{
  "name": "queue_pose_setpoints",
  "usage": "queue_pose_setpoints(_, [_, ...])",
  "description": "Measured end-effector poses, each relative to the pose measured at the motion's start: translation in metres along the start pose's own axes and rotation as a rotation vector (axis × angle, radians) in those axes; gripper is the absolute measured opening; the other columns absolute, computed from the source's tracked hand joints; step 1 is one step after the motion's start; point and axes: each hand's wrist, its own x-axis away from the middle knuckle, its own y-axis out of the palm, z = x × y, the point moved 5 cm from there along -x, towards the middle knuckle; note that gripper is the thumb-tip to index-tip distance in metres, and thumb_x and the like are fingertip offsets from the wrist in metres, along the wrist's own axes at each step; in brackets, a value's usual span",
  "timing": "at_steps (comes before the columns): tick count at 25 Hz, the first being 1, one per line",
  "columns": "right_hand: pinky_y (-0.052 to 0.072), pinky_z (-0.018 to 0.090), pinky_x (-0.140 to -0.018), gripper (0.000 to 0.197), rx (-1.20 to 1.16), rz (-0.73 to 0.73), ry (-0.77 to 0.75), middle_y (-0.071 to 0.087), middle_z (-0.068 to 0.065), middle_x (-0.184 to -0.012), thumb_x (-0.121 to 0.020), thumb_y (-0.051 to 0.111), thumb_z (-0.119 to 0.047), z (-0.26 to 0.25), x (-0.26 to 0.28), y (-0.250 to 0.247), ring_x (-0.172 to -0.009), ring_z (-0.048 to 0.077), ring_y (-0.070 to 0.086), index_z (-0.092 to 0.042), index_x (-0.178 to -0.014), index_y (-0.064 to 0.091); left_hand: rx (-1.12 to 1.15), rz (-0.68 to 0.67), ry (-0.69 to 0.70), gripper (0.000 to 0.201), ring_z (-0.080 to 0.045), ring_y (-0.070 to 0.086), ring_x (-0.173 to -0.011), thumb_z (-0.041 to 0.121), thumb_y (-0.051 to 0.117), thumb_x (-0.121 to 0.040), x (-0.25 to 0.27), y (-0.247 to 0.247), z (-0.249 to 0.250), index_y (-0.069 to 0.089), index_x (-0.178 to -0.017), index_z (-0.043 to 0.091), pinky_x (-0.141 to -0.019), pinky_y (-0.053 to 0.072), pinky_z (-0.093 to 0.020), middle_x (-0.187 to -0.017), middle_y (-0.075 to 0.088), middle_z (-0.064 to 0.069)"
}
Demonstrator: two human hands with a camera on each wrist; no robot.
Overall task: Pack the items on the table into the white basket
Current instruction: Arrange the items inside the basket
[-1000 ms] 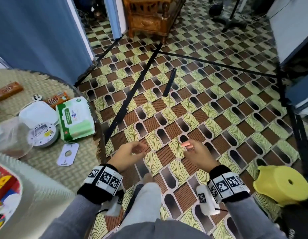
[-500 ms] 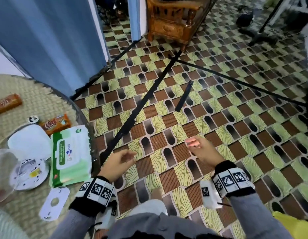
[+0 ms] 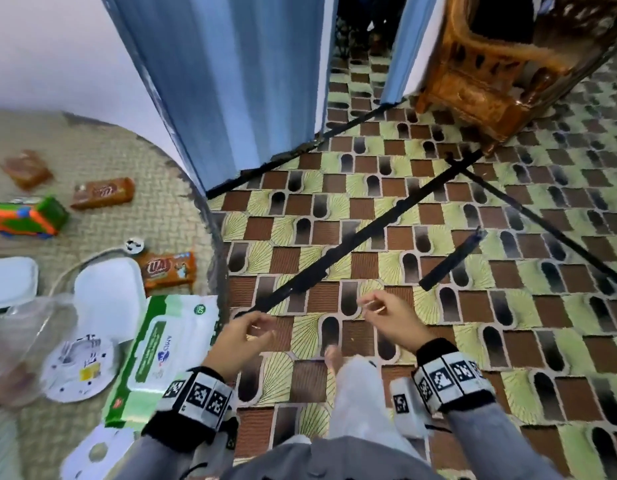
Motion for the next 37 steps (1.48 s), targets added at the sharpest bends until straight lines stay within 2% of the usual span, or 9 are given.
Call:
queue_pose_setpoints(4, [0.044, 0.017, -0.064, 0.015, 0.107, -0.143, -0.110, 0.060, 0.001, -0.092, -0.092, 0.056, -0.010, -0.038, -0.084, -0.011, -0.081, 0.015, 0.057, -0.022, -0.101, 0.061, 0.123, 0.195, -0.065, 0.016, -0.006, 0.061, -0.093, 0.013, 0.065, -0.088, -0.028, -0.024, 0.013, 0.065, -0.101, 0.021, -0.074, 0.047, -0.017, -0.100, 0.067, 0.007])
queue_pose_setpoints(11, [0.037, 0.008, -0.066, 0.013, 0.330, -0.435, -0.357, 0.060, 0.000, -0.090, -0.091, 0.056, -0.011, -0.121, -0.186, 0.001, -0.084, 0.013, 0.055, -0.015, -0.103, 0.061, 0.287, 0.574, -0.165, 0.020, -0.015, 0.063, -0.096, 0.012, 0.062, -0.090, -0.046, -0.062, 0.036, 0.059, -0.095, 0.030, -0.089, 0.052, -0.035, -0.103, 0.067, 0.001])
queue_pose_setpoints(15, [0.039, 0.014, -0.070, 0.011, 0.442, -0.631, -0.479, 0.056, -0.008, -0.080, -0.092, 0.052, -0.011, -0.165, -0.201, 0.045, -0.076, 0.004, 0.053, -0.019, -0.093, 0.059, 0.327, 0.778, -0.225, 0.017, -0.013, 0.063, -0.085, 0.007, 0.062, -0.088, -0.032, -0.076, 0.033, 0.062, -0.096, 0.023, -0.073, 0.050, -0.019, -0.092, 0.068, 0.003])
queue_pose_setpoints(18, [0.041, 0.023, -0.074, 0.018, 0.497, -0.722, -0.571, 0.061, 0.000, -0.088, -0.093, 0.051, -0.013, -0.196, -0.199, 0.088, -0.087, 0.016, 0.058, -0.014, -0.108, 0.061, 0.295, 0.908, -0.279, 0.019, -0.001, 0.062, -0.084, 0.007, 0.064, -0.086, -0.015, -0.089, 0.019, 0.066, -0.098, 0.021, -0.063, 0.047, -0.013, -0.095, 0.068, 0.006])
queue_pose_setpoints(20, [0.041, 0.024, -0.071, 0.025, 0.513, -0.735, -0.643, 0.063, 0.006, -0.093, -0.093, 0.050, -0.014, -0.215, -0.195, 0.117, -0.090, 0.022, 0.059, -0.009, -0.115, 0.059, 0.296, 0.958, -0.299, 0.022, 0.006, 0.061, -0.079, 0.005, 0.064, -0.085, -0.004, -0.099, 0.010, 0.066, -0.093, 0.026, -0.059, 0.046, -0.010, -0.093, 0.069, 0.006])
queue_pose_setpoints(22, [0.044, 0.028, -0.080, 0.027, 0.538, -0.742, -0.699, 0.064, 0.010, -0.108, -0.093, 0.049, -0.013, -0.237, -0.190, 0.150, -0.099, 0.023, 0.059, -0.007, -0.117, 0.059, 0.249, 1.000, -0.319, 0.026, 0.009, 0.061, -0.082, 0.006, 0.066, -0.085, 0.005, -0.113, 0.002, 0.063, -0.090, 0.032, -0.065, 0.045, -0.006, -0.092, 0.070, 0.008])
queue_pose_setpoints(26, [0.043, 0.033, -0.098, 0.039, 0.572, -0.718, -0.786, 0.057, 0.007, -0.125, -0.092, 0.056, -0.023, -0.262, -0.188, 0.211, -0.114, 0.020, 0.054, -0.011, -0.129, 0.049, 0.295, 1.065, -0.408, 0.016, 0.001, 0.061, -0.074, 0.008, 0.062, -0.087, 0.021, -0.141, -0.024, 0.064, -0.097, 0.021, -0.055, 0.047, -0.010, -0.092, 0.067, 0.007])
queue_pose_setpoints(31, [0.036, 0.040, -0.104, 0.067, 0.771, -0.587, -0.889, 0.049, 0.010, -0.128, -0.082, 0.067, -0.042, -0.260, -0.189, 0.261, -0.121, 0.028, 0.044, -0.015, -0.136, 0.039, 0.278, 1.080, -0.474, 0.019, 0.003, 0.060, -0.084, 0.011, 0.062, -0.087, 0.032, -0.159, -0.052, 0.064, -0.099, 0.026, -0.063, 0.044, -0.011, -0.097, 0.066, 0.012])
queue_pose_setpoints(37, [0.038, 0.038, -0.100, 0.072, 0.650, -0.607, -0.744, 0.045, 0.011, -0.119, -0.070, 0.081, -0.035, -0.255, -0.195, 0.270, -0.113, 0.027, 0.045, -0.013, -0.129, 0.045, 0.359, 1.077, -0.443, 0.022, -0.007, 0.062, -0.087, 0.009, 0.062, -0.086, 0.038, -0.166, -0.071, 0.064, -0.096, 0.029, -0.074, 0.056, -0.038, -0.096, 0.066, 0.012])
